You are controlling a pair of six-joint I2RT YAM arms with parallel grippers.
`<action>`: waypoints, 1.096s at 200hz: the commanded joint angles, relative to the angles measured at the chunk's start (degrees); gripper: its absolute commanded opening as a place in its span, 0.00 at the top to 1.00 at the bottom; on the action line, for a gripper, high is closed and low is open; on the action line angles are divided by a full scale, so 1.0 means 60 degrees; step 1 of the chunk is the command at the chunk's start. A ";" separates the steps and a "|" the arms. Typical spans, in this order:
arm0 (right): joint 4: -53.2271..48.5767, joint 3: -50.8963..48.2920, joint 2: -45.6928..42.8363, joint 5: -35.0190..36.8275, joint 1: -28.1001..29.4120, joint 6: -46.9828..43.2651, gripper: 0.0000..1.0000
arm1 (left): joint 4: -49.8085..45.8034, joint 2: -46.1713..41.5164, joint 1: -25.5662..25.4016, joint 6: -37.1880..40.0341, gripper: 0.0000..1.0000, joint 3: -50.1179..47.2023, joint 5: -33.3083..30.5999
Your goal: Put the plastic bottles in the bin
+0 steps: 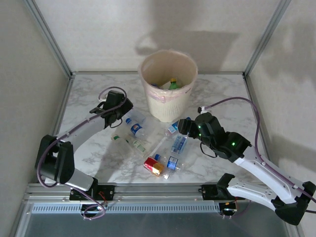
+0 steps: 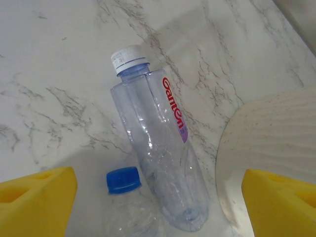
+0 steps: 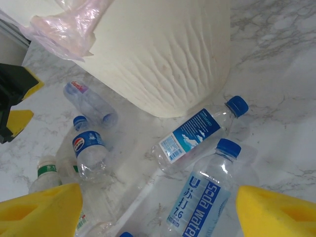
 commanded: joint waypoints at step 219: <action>-0.0609 -0.0696 -0.0696 0.0818 0.0080 0.0812 0.20 | -0.0963 0.4784 0.0278 -0.0336 0.24 0.3067 -0.0499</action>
